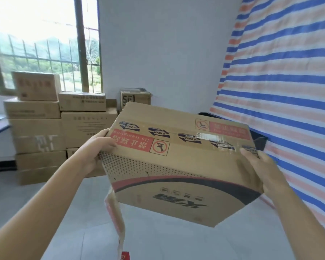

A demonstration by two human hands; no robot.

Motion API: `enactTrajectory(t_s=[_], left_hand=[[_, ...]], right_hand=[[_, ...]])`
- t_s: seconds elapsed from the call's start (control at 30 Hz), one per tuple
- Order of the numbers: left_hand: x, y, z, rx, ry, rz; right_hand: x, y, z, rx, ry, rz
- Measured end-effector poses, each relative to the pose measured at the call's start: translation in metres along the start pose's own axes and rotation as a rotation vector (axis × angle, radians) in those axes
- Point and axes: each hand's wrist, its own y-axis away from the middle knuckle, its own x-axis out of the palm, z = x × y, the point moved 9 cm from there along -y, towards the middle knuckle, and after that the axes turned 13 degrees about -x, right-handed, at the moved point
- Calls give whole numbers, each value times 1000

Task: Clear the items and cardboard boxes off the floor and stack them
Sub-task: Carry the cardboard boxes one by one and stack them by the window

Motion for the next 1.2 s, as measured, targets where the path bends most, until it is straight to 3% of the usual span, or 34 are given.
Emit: enactTrajectory(t_s=[0.33,0.9,1.2], left_hand=[[-48,-163,-20,53,74,-100],[-154,-389,-49,-2,-53,-434],[-246,-478,-87,173,-62,-685]], right_hand=[[132,-153,-23,-66,-10,30],[420,-416,-92,-44,-250,417],[595,-536,-44,-352,-281,464]])
